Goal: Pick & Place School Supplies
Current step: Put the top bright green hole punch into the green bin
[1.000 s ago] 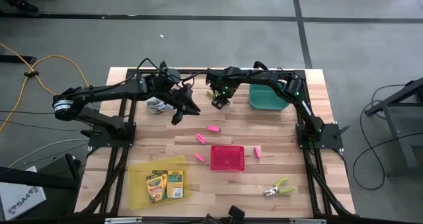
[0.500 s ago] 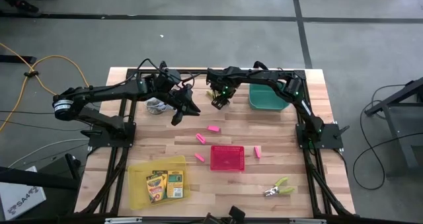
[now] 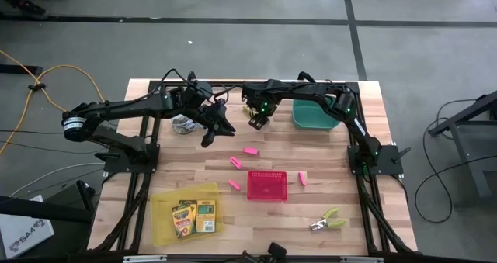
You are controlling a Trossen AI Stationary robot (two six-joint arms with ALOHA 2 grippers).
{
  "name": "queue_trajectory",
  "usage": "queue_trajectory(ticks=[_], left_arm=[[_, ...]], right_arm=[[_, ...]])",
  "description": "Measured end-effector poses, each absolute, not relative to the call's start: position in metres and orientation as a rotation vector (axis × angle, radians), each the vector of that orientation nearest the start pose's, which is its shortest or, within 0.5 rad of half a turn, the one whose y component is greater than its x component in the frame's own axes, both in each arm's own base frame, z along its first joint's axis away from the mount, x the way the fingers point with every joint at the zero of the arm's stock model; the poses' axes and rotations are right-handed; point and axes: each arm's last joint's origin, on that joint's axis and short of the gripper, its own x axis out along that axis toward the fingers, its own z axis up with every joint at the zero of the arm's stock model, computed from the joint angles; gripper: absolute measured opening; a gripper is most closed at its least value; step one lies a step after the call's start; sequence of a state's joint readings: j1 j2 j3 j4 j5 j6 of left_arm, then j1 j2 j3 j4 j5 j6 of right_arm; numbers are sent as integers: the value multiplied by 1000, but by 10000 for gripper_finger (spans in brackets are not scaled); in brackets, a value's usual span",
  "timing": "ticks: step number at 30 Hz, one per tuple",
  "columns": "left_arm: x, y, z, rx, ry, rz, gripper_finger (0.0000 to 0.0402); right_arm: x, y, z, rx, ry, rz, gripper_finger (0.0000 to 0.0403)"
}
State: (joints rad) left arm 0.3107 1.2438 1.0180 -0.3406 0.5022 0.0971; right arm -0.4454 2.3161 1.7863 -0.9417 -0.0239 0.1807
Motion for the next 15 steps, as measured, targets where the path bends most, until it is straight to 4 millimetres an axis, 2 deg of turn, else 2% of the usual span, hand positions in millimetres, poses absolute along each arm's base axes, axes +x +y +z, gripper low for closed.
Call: queue_trajectory(ticks=[9, 15], left_arm=[[258, 68, 307, -129, 511, -211, 68], [258, 68, 307, -129, 511, -210, 68]], right_arm=[[406, -193, 129, 492, 1415, -473, 182], [405, -193, 134, 493, 1413, -480, 153]])
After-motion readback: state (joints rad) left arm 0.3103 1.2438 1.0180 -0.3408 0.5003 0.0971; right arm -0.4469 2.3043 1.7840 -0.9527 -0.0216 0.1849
